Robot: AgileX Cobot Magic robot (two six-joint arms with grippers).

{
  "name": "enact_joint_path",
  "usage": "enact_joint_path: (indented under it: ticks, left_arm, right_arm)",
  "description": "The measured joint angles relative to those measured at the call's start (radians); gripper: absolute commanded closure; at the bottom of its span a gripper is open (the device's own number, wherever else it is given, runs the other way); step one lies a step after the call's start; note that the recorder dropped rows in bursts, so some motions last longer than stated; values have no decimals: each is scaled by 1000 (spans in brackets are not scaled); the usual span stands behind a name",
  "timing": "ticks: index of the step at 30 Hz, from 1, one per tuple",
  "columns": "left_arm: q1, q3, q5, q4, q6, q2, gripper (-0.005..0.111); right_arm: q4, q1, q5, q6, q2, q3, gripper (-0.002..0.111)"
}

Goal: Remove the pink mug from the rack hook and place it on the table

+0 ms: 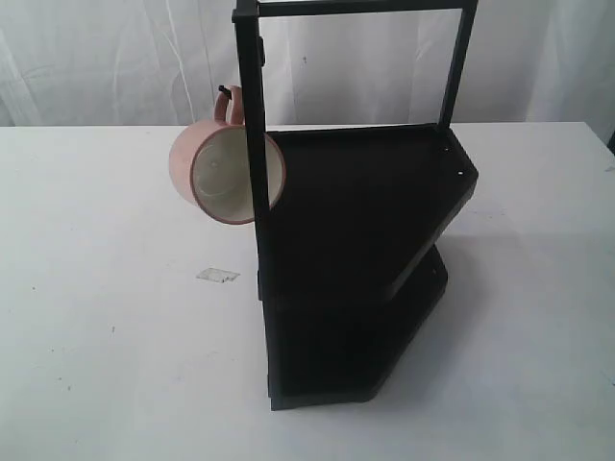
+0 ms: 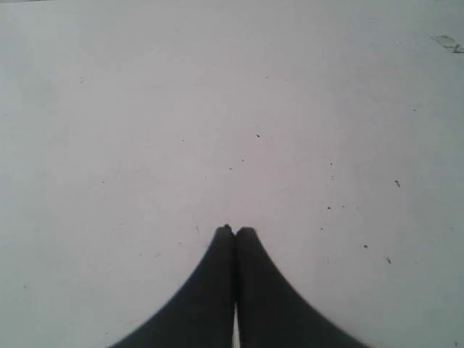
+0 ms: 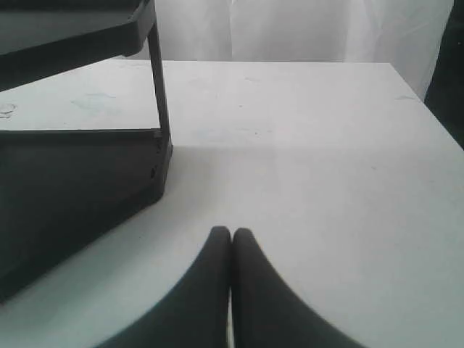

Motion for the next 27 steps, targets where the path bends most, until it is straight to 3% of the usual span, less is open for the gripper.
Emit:
enact_joint_path:
  ticks: [15, 19, 24, 27]
  left_arm:
    - [0, 0, -5, 0, 0, 0, 107]
    - [0, 0, -197, -140, -138, 0, 107]
    - [0, 0, -599, -179, -196, 0, 107]
    - [0, 0, -638, -181, -115, 0, 107]
  right_arm:
    - [0, 0, 0, 0, 0, 0, 108]
    - [0, 0, 0, 0, 0, 0, 108]
    - [0, 0, 0, 0, 0, 0, 108]
    - [0, 0, 0, 0, 0, 0, 108]
